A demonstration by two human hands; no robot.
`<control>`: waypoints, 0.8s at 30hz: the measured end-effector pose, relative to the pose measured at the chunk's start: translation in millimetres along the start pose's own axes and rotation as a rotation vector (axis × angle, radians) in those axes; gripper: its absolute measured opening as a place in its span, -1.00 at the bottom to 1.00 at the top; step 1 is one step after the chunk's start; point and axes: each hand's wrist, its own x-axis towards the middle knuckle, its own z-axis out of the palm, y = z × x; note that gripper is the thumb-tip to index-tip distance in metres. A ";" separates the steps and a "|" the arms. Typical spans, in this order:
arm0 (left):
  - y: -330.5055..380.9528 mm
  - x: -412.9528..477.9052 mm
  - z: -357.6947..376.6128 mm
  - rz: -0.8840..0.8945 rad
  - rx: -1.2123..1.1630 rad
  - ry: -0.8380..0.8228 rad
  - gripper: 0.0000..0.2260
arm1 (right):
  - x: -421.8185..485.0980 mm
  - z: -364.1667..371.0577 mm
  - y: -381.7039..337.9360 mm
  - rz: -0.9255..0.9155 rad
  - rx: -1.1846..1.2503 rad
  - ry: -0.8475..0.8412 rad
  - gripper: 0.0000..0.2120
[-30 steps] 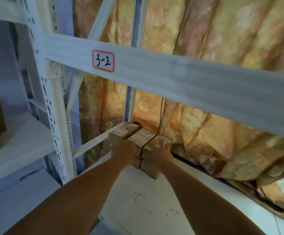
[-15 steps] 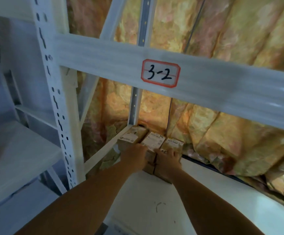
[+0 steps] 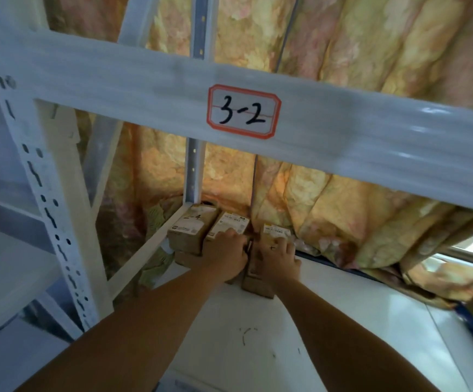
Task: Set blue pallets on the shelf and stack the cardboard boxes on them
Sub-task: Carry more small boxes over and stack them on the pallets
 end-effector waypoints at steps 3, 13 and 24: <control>16.2 6.1 14.2 0.022 -0.077 -0.017 -0.77 | -3.6 -3.6 14.8 0.063 -0.050 -0.012 -0.67; 95.7 15.8 65.4 0.046 -0.179 -0.157 -0.73 | -51.5 -9.7 109.1 0.339 -0.024 -0.115 -0.36; 118.0 15.5 93.9 -0.211 0.090 -0.281 -0.45 | -80.9 -1.2 176.7 0.528 0.105 -0.213 -0.31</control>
